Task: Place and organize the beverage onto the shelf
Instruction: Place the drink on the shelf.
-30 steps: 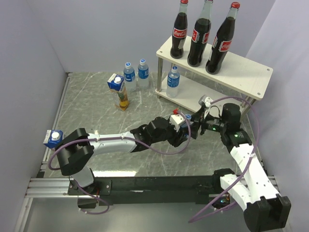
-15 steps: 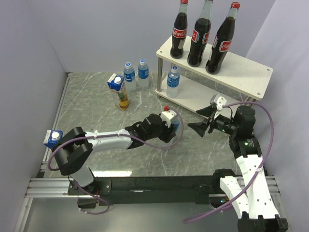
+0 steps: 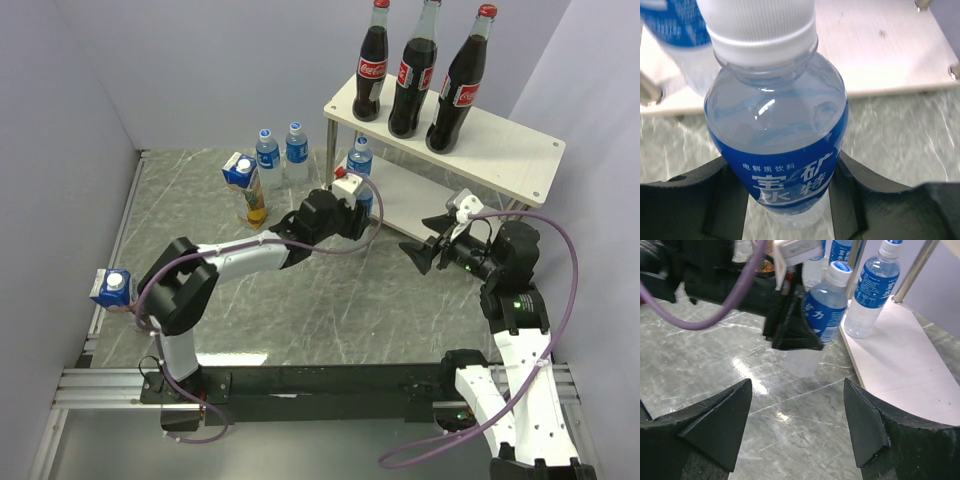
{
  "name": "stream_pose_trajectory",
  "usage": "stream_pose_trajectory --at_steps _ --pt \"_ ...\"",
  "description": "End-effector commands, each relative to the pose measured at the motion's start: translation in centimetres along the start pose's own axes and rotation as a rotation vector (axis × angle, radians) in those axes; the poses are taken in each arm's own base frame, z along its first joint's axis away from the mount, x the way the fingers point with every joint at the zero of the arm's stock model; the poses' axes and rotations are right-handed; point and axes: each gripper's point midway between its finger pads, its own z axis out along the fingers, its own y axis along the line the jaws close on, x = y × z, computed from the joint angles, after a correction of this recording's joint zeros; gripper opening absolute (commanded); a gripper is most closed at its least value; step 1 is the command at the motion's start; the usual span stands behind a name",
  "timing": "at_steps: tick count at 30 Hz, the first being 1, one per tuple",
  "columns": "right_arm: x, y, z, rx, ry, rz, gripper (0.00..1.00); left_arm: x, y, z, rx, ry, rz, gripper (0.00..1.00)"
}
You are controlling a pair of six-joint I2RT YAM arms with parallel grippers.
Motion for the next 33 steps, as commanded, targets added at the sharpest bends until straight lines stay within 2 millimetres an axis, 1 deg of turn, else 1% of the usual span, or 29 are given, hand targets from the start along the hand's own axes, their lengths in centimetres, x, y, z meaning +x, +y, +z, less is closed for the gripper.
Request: stream_pose_trajectory --at_steps 1,6,9,13,17,26,33 --pt "-1.8 -1.4 -0.9 0.085 -0.026 -0.028 0.79 -10.7 -2.1 0.9 0.074 -0.307 -0.002 0.0" --pt "-1.7 -1.1 -0.8 0.067 -0.028 -0.018 0.79 -12.1 -2.2 3.1 0.076 -0.346 0.011 0.0" --pt "-1.6 -1.0 -0.8 0.063 -0.026 -0.013 0.79 -12.5 -2.5 4.1 0.09 -0.357 0.019 0.0" --pt "-1.6 -1.0 -0.7 0.059 -0.027 -0.012 0.79 -13.2 -2.6 4.6 0.093 -0.38 0.033 0.0" --pt "-1.6 -1.0 -0.7 0.06 -0.026 -0.009 0.79 -14.2 -2.7 4.7 0.096 -0.408 0.054 0.0" --pt "-1.6 -1.3 -0.7 0.074 -0.028 -0.013 0.79 -14.9 -2.8 5.7 0.094 -0.445 0.081 0.0" --pt "-1.6 -1.4 -0.7 0.081 -0.03 -0.015 0.79 -15.7 -2.4 7.4 0.075 -0.463 0.129 0.0"
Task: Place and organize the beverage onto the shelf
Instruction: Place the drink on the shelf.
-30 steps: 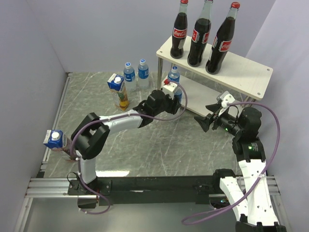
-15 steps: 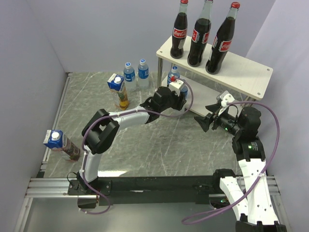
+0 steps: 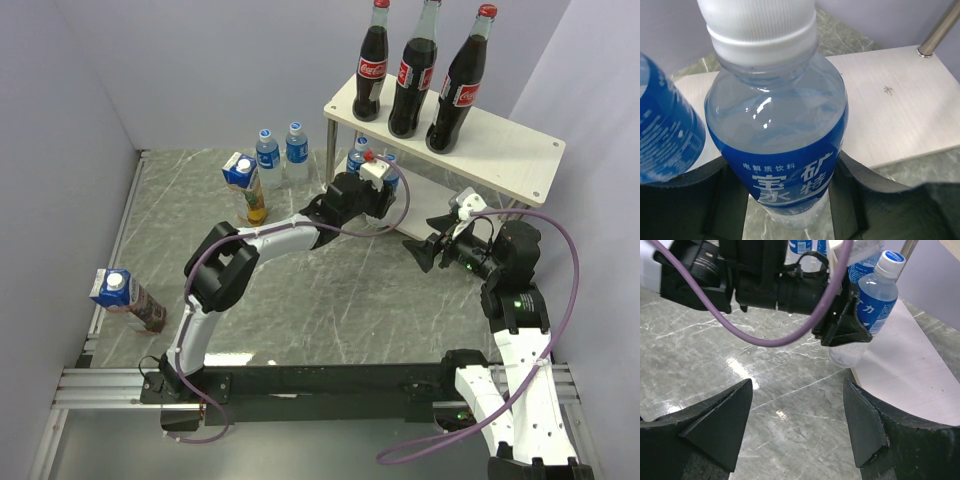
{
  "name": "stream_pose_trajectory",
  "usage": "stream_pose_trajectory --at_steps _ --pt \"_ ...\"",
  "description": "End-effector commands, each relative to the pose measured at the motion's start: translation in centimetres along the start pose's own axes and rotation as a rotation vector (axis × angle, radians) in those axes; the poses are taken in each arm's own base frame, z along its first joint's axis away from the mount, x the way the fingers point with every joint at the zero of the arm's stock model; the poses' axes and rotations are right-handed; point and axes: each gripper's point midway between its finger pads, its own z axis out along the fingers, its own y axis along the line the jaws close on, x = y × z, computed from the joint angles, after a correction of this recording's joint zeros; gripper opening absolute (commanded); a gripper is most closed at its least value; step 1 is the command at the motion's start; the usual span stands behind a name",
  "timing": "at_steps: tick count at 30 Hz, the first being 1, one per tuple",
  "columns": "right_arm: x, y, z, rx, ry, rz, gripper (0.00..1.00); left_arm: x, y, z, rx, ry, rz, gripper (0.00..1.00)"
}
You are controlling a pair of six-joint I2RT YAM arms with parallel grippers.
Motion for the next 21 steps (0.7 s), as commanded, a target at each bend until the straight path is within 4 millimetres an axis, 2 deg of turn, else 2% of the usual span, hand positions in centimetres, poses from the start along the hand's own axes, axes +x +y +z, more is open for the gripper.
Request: stream_pose_trajectory --at_steps 1,10,21 --pt "-2.0 -0.3 -0.4 0.021 -0.05 -0.035 0.79 -12.0 -0.7 0.0 0.024 -0.333 0.04 0.0" --pt "-2.0 -0.1 -0.4 0.014 -0.053 -0.032 0.79 -12.0 0.3 1.5 0.008 -0.348 0.061 0.0" --pt "-2.0 0.0 -0.4 0.005 -0.057 -0.035 0.79 -10.9 1.7 3.1 -0.012 -0.338 0.086 0.0"
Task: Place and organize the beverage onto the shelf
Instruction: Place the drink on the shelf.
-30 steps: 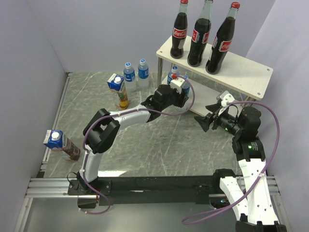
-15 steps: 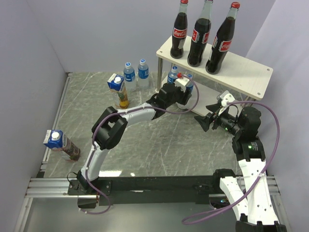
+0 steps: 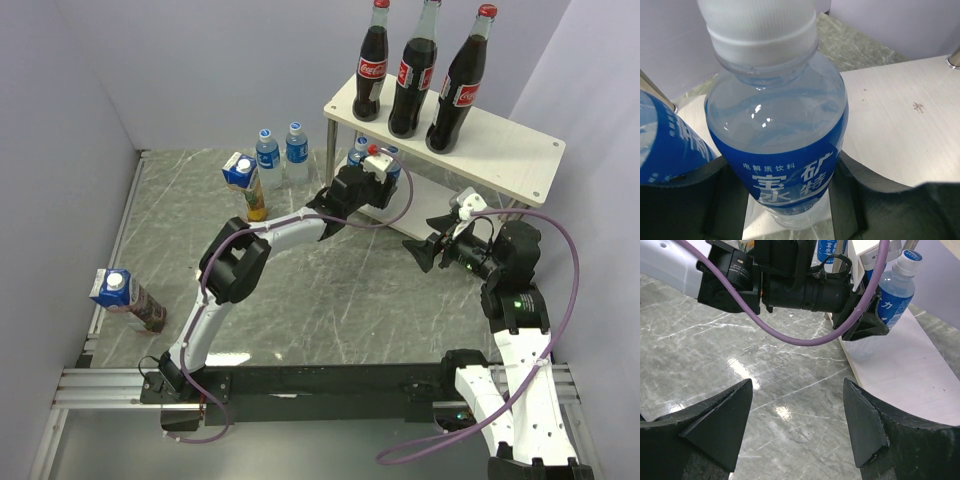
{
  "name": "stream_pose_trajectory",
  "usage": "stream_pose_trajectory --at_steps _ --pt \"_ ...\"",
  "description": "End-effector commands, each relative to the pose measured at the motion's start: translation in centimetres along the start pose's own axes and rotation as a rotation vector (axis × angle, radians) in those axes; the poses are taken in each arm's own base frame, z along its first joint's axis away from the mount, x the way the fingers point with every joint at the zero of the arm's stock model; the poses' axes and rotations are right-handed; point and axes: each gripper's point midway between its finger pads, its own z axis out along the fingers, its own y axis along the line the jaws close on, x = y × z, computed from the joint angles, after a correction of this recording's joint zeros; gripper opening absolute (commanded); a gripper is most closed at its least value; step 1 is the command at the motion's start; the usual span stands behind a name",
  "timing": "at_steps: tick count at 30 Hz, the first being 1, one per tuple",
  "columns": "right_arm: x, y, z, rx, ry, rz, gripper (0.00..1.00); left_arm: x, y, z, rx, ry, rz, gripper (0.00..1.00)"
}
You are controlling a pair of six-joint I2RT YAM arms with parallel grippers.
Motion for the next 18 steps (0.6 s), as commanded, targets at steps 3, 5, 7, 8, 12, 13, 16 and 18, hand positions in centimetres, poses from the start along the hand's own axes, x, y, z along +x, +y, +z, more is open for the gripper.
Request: stream_pose_trajectory --at_steps 3,5,7,8,12,13,16,18 --pt "-2.0 0.0 -0.3 0.002 -0.054 -0.042 0.79 -10.8 0.6 0.1 0.004 -0.296 0.027 0.01" --pt "-1.9 0.1 -0.3 0.0 -0.053 -0.041 0.79 -10.6 0.7 0.2 0.009 -0.293 0.026 0.01" --pt "-1.9 0.0 -0.3 0.002 -0.054 -0.042 0.79 -10.3 0.6 0.2 0.013 -0.286 0.028 0.04" --pt "-1.9 0.0 -0.3 0.002 -0.052 -0.04 0.79 -10.2 0.6 0.3 0.014 -0.285 0.026 0.05" --pt "-1.8 0.0 -0.3 -0.001 -0.052 -0.042 0.79 -9.5 0.6 0.3 0.013 -0.273 0.01 0.2" --pt "-1.9 0.1 -0.3 -0.002 -0.055 -0.044 0.79 -9.2 0.6 0.3 0.01 -0.268 0.005 0.24" --pt "-1.8 0.0 -0.2 -0.001 -0.052 -0.042 0.79 -8.7 0.7 0.0 0.004 -0.268 -0.009 0.4" --pt "-1.9 0.1 -0.3 -0.004 -0.055 -0.044 0.79 -8.3 0.7 -0.2 0.005 -0.26 -0.014 0.48"
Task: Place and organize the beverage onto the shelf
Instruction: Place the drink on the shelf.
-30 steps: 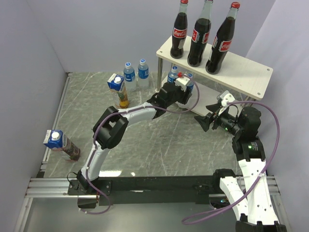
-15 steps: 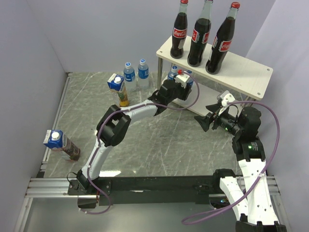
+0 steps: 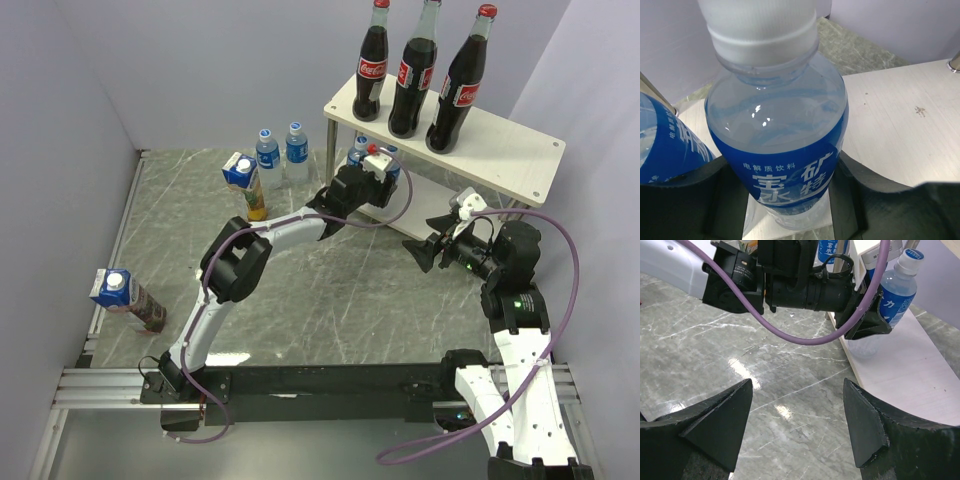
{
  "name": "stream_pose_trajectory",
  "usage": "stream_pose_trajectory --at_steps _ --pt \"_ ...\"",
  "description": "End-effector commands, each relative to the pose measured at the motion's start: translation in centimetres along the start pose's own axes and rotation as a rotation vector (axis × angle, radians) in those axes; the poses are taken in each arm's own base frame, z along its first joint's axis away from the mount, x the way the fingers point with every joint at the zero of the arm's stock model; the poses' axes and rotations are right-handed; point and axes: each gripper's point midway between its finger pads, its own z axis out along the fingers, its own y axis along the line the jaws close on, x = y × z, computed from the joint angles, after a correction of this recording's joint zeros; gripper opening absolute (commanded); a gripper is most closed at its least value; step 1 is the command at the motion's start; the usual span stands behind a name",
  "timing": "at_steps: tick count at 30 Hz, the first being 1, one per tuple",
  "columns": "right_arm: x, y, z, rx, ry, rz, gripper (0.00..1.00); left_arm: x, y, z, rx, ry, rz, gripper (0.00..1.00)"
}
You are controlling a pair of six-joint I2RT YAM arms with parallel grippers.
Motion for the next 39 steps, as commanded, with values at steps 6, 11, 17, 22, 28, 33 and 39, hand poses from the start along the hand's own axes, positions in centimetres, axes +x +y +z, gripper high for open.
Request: stream_pose_trajectory --at_steps 6,11,17,22,28,33,39 --pt "-1.8 0.0 -0.2 -0.001 -0.053 -0.045 0.79 -8.0 0.0 -0.8 0.013 -0.234 -0.02 0.65" --pt "-1.7 0.0 -0.2 0.0 -0.052 -0.042 0.79 -8.4 -0.4 -1.1 0.027 -0.236 -0.02 0.7" --pt "-1.8 0.0 -0.2 0.002 -0.054 -0.044 0.79 -9.4 -0.9 -2.0 0.043 -0.245 -0.01 0.75" --pt "-1.8 0.0 -0.2 0.002 -0.055 -0.048 0.79 -9.9 -1.2 -3.0 0.036 -0.246 -0.003 0.85" --pt "-1.8 -0.1 -0.3 0.005 -0.055 -0.05 0.79 -11.0 -1.3 -4.3 0.02 -0.257 0.011 0.95" --pt "-1.8 0.1 -0.4 -0.008 -0.054 -0.07 0.8 -12.0 -1.7 -5.8 0.025 -0.26 0.021 1.0" --pt "-1.7 0.4 -0.4 -0.021 -0.05 -0.074 0.8 -11.5 -1.9 -8.1 0.03 -0.223 0.03 0.99"
